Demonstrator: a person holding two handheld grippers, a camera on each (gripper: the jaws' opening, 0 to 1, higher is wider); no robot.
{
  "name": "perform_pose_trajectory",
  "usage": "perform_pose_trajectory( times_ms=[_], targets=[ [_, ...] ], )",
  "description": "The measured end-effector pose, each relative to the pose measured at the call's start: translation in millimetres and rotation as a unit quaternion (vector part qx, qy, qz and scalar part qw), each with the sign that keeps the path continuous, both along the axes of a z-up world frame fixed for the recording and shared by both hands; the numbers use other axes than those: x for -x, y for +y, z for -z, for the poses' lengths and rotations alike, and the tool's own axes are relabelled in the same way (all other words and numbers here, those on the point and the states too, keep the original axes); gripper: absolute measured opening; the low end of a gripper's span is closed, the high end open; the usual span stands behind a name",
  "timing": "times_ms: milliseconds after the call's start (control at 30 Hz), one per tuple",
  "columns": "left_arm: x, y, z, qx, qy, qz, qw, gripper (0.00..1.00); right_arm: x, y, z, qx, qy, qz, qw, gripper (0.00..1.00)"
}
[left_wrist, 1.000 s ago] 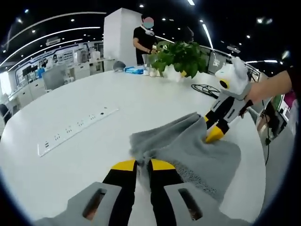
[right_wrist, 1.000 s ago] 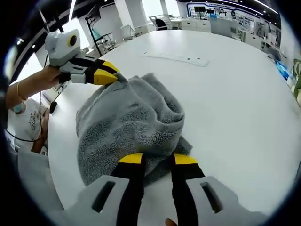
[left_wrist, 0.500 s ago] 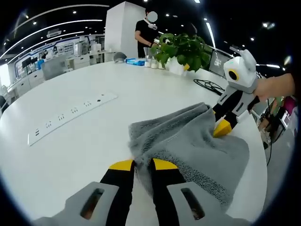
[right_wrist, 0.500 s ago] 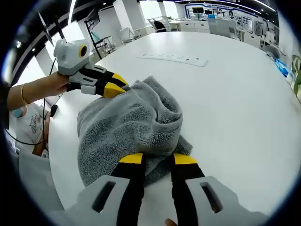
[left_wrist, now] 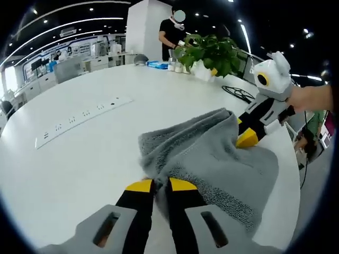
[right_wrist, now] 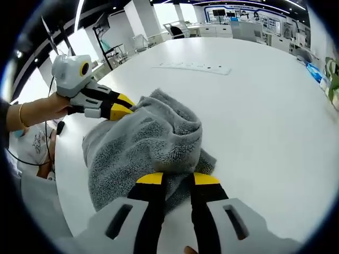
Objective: Fold the towel on the table until its edges align and the towel forms a compact rectangular stack.
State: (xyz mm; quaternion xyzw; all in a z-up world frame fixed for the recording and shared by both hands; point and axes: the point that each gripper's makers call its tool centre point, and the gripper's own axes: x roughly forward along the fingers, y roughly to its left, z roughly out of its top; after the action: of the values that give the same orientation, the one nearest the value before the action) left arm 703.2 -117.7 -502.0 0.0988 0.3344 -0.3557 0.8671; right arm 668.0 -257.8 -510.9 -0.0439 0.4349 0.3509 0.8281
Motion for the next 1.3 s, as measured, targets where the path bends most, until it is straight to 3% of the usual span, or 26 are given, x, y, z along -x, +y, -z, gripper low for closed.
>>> perform_pose_trajectory(
  times_ms=[100, 433, 667, 933, 1133, 1300],
  targets=[
    [12.7, 0, -1.1, -0.001, -0.001, -0.007, 1.0, 0.1, 8, 1, -1.0, -0.001, -0.001, 0.0, 1.0, 0.15],
    [10.5, 8, -1.3, 0.005, 0.001, -0.014, 0.9999, 0.12, 9, 1, -1.6, -0.004, -0.003, 0.009, 0.9999, 0.16],
    [10.7, 20, -23.6, 0.034, -0.002, -0.042, 0.9985, 0.3, 6, 1, -9.5, -0.014, -0.021, 0.022, 0.9994, 0.18],
    [24.1, 33, -62.8, 0.057, -0.034, -0.054, 0.9964, 0.38, 9, 2, -55.3, -0.054, -0.072, 0.05, 0.9946, 0.25],
    [55.5, 39, -94.1, 0.065, -0.06, -0.048, 0.995, 0.51, 15, -9, -80.0, -0.046, -0.102, 0.043, 0.9928, 0.29],
    [79.6, 49, -113.8, 0.087, -0.073, -0.055, 0.9921, 0.59, 36, -19, -106.4, -0.05, -0.125, 0.05, 0.9897, 0.34]
  ],
)
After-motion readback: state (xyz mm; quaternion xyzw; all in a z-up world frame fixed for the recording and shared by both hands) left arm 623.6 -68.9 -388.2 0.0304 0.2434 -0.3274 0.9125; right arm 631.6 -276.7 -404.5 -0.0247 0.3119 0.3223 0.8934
